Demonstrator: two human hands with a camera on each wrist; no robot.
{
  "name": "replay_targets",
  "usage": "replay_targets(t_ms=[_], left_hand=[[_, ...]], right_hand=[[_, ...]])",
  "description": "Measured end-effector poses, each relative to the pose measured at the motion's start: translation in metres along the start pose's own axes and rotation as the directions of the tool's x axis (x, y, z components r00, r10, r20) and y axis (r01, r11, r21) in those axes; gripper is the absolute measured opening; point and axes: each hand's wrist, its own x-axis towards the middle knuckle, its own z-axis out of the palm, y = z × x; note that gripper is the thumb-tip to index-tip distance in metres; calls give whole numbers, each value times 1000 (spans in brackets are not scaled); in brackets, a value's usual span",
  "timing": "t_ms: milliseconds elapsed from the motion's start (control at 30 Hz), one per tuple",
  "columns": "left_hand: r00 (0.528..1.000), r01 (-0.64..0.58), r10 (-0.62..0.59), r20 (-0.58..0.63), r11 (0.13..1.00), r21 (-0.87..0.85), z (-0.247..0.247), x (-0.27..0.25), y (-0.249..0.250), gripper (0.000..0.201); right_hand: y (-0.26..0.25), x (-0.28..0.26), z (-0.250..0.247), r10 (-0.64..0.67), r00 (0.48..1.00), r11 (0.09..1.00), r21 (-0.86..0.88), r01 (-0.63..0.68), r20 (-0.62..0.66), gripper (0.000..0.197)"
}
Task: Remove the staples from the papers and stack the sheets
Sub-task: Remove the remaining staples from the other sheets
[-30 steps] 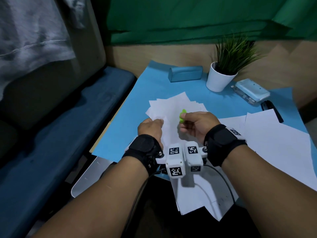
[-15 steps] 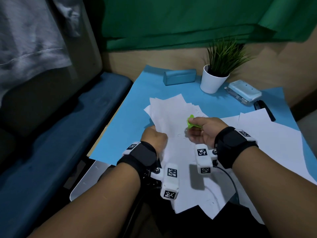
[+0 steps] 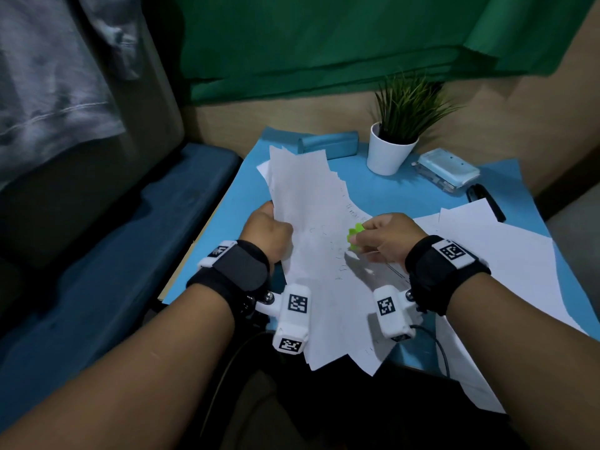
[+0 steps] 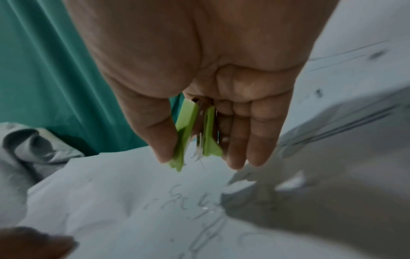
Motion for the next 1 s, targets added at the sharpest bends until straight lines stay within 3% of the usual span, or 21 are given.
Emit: replay_targets(t_ms=[200, 333, 500, 733, 1000], left_hand=[[978, -198, 206, -8, 947, 252, -28, 10, 47, 50], [969, -234, 247, 9, 904, 357, -46, 3, 85, 36], [948, -296, 313, 61, 793, 532, -57, 4, 120, 35], [903, -355, 422, 86, 616, 703, -57, 3, 144, 29], [827, -438, 544, 144, 462, 771, -54, 1, 166, 21]], right_hand=[[0, 1, -15, -22, 997, 998, -57, 17, -79, 35], [-1, -4, -14, -40, 995, 998, -52, 36, -87, 35], [-3, -9, -12, -75, 994, 988, -138, 64, -76, 25], [-9, -13, -14, -132, 988, 983, -137, 121, -75, 25], [-6, -13, -18, -179, 978, 973, -166, 160, -105, 24]])
